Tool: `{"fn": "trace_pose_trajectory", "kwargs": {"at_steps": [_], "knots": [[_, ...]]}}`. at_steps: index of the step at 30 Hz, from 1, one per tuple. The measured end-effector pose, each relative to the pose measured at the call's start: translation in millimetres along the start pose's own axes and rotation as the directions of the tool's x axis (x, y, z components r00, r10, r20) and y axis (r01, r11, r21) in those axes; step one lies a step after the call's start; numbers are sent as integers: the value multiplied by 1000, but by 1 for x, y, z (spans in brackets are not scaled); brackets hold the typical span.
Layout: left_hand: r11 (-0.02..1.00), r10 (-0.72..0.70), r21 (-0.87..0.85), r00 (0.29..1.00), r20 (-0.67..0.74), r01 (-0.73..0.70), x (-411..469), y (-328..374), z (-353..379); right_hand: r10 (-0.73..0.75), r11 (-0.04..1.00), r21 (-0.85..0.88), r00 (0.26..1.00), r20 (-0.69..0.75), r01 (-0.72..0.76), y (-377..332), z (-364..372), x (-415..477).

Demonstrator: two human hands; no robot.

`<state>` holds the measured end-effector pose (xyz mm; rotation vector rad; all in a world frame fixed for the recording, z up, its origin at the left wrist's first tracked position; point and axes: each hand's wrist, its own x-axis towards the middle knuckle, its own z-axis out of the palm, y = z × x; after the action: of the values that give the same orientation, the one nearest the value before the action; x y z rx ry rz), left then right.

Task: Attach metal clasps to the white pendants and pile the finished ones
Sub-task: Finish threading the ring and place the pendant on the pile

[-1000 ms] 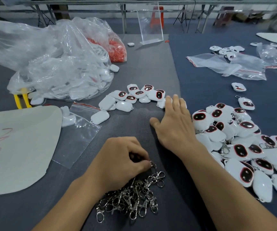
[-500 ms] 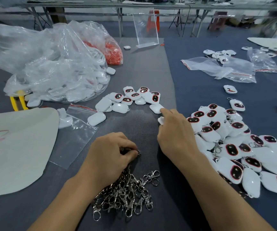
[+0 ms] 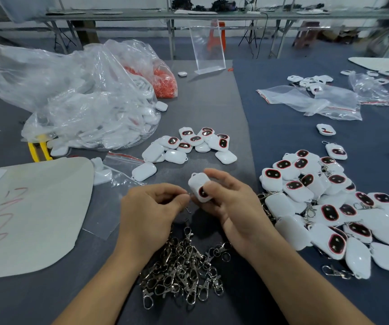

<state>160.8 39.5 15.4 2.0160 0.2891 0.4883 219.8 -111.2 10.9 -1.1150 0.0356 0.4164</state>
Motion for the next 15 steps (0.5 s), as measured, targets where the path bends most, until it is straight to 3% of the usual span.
{"fn": "trace_pose_trajectory", "kwargs": {"at_steps": [3, 6, 11, 15], "knots": [[997, 19, -76, 994, 112, -10, -1, -1, 1, -57, 979, -187, 989, 139, 83, -1, -5, -5], [996, 60, -74, 992, 113, -52, -2, -4, 2, -123, 914, -372, 984, 127, 162, 1, -1, -8], [981, 70, -187, 994, 86, -53, 1, -3, 5, -77, 927, -354, 987, 139, 122, -2, 3, -9], [982, 98, -167, 994, 42, -90, 0, -2, 5, -113, 932, -335, 989, 101, 140, -4, 0, -7]]}}
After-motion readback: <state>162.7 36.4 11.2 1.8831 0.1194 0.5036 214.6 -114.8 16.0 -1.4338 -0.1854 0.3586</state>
